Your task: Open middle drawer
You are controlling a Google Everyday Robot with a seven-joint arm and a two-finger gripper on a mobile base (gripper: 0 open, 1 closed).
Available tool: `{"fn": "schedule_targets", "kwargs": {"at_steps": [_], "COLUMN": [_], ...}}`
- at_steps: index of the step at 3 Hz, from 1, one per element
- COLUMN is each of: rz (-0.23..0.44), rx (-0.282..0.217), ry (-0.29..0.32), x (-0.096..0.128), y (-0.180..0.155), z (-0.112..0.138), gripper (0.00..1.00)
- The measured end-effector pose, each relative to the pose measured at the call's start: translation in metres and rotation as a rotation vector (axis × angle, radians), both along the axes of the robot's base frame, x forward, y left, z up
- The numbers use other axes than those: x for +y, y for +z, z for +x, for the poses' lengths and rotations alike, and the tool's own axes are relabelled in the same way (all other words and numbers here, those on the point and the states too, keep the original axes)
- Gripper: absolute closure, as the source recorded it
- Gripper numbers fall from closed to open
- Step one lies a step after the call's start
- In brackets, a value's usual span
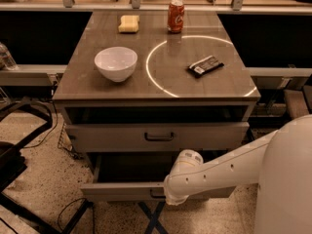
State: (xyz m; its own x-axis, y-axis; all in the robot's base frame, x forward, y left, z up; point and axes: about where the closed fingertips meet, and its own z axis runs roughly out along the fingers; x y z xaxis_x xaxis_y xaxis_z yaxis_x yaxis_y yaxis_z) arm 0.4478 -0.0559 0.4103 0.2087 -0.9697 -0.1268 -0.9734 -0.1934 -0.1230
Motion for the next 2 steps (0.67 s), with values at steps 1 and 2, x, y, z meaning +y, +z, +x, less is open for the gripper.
{"fn": "schedule_targets", "kwargs": {"at_steps": [1, 2], "rz": [0.001, 0.001], "rx": [-0.013, -0.013], "ry": [-0.004, -0.005], "x": [-0.0022, -0.0022], "y": [0.0083, 0.0060], "z": [-0.0018, -0.0019], "gripper": [1.00, 1.00]}}
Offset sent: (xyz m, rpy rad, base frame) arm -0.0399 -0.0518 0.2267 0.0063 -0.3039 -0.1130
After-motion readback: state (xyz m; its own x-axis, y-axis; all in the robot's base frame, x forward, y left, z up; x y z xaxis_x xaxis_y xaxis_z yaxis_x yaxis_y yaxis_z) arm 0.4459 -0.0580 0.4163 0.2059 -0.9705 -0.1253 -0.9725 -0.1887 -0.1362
